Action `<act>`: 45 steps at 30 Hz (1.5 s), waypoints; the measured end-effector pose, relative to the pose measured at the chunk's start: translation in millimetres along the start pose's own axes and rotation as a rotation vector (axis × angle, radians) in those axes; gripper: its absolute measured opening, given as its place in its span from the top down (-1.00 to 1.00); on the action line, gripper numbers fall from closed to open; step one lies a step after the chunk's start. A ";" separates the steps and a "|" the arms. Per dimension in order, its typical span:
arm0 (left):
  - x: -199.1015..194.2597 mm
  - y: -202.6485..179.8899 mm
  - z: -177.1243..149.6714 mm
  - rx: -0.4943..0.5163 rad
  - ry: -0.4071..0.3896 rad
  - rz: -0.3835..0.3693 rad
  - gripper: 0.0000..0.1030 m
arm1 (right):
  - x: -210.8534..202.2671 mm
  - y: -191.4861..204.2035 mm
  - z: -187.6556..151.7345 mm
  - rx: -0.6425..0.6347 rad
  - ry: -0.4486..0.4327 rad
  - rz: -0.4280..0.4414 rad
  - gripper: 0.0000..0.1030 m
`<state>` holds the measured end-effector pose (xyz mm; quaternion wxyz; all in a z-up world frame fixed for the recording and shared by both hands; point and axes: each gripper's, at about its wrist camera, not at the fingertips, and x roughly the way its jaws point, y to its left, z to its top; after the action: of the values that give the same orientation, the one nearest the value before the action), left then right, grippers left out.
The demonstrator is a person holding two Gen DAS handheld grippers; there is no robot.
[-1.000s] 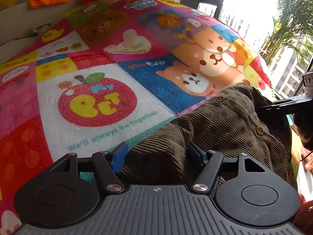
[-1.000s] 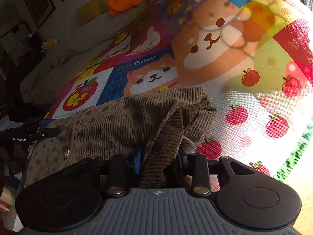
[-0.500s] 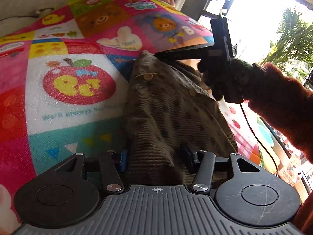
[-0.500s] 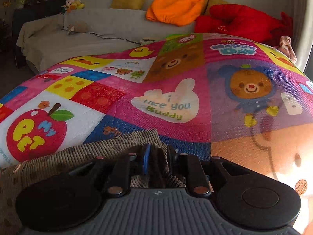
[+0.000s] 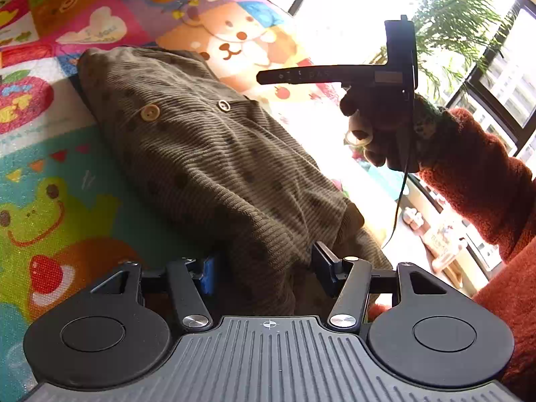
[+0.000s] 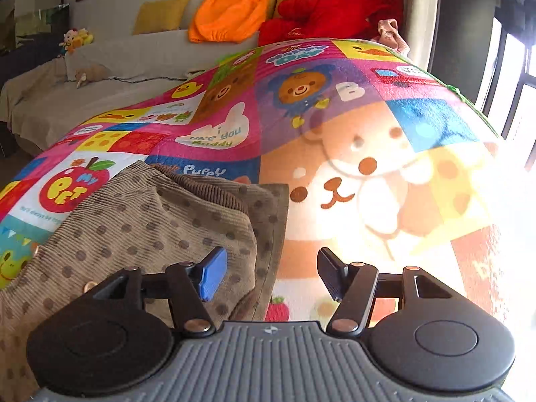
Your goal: Fold clothes
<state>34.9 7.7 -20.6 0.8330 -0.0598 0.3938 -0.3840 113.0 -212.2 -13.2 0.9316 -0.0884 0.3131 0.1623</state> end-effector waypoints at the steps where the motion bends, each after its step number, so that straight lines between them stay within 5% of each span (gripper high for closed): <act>1: 1.2 -6.3 -0.4 0.018 0.013 -0.009 -0.31 | -12.6 -4.2 -8.4 0.022 0.000 0.010 -0.19; 3: -2.0 -14.6 1.6 0.051 0.020 -0.012 -0.40 | -34.3 -6.7 -24.5 0.059 -0.004 0.036 -0.28; 7: -25.6 -6.4 26.6 0.038 -0.097 0.020 -0.71 | -64.9 7.9 -56.4 0.111 -0.021 0.122 -0.32; 10: -31.1 5.4 55.9 0.003 -0.212 0.043 -0.72 | -72.3 28.2 -78.1 0.111 -0.019 0.200 -0.33; 14: -0.5 30.7 92.7 -0.079 -0.265 0.069 -0.76 | -64.8 59.5 -104.1 0.075 0.033 0.265 -0.39; 17: 34.4 53.9 109.0 -0.116 -0.227 0.092 -0.79 | -71.8 78.5 -114.4 -0.019 0.004 0.220 -0.45; 20: 71.0 79.9 108.2 -0.178 -0.145 0.141 -0.80 | -74.1 75.0 -113.1 -0.021 0.024 0.245 -0.51; 26: 63.0 79.4 105.8 -0.145 -0.155 0.120 -0.89 | -71.8 48.3 -92.0 0.084 0.043 0.329 -0.63; 31: 40.3 83.6 110.8 -0.199 -0.233 0.008 -0.89 | -59.5 20.8 -52.3 0.122 -0.073 0.260 -0.65; 35: 57.1 100.0 112.7 -0.268 -0.178 0.074 -0.91 | -24.1 15.8 -33.1 0.139 -0.059 0.298 -0.22; 40: 47.1 104.2 119.5 -0.285 -0.197 0.099 -0.91 | 22.4 15.5 -37.9 0.164 0.063 0.317 -0.20; 45: 32.5 125.7 138.3 -0.369 -0.232 0.168 -0.92 | 26.8 -4.8 -16.6 0.214 0.031 0.290 -0.25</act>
<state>219.3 45.1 3.5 0.8767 -0.2220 0.3624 -0.2254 125.6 -214.5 -42.3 0.8976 0.0548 0.3523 0.2592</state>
